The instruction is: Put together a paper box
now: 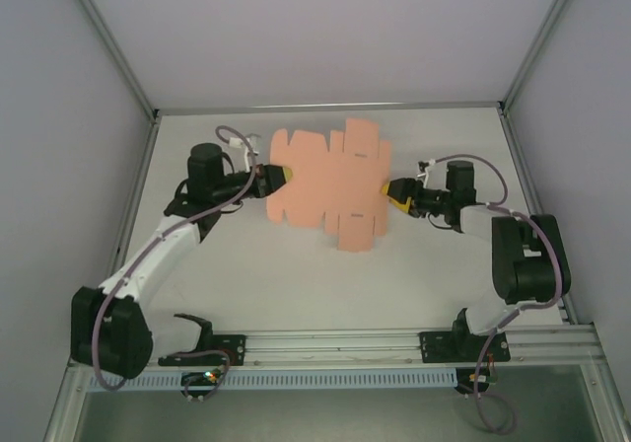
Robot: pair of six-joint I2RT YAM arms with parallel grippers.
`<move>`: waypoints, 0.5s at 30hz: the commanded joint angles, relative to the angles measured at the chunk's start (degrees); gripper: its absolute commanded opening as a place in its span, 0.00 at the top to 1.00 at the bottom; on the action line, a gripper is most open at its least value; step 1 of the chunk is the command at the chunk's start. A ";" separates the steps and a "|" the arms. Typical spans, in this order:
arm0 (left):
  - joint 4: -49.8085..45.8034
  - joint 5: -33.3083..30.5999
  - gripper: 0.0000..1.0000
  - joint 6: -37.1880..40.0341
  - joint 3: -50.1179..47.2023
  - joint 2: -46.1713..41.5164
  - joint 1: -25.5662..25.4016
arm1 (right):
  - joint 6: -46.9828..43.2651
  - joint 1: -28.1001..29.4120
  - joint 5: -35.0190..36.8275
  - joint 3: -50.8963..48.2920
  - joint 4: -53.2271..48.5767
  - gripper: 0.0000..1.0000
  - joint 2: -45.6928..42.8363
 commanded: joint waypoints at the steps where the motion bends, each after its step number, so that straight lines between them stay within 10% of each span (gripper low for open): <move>1: 7.97 4.67 1.00 -4.21 -1.60 -3.46 0.61 | 1.95 -0.30 -8.89 0.33 6.83 0.29 -4.40; 15: 10.13 2.99 1.00 -5.70 -4.09 -8.19 1.32 | 8.35 -0.59 -13.86 3.93 11.51 0.50 -12.29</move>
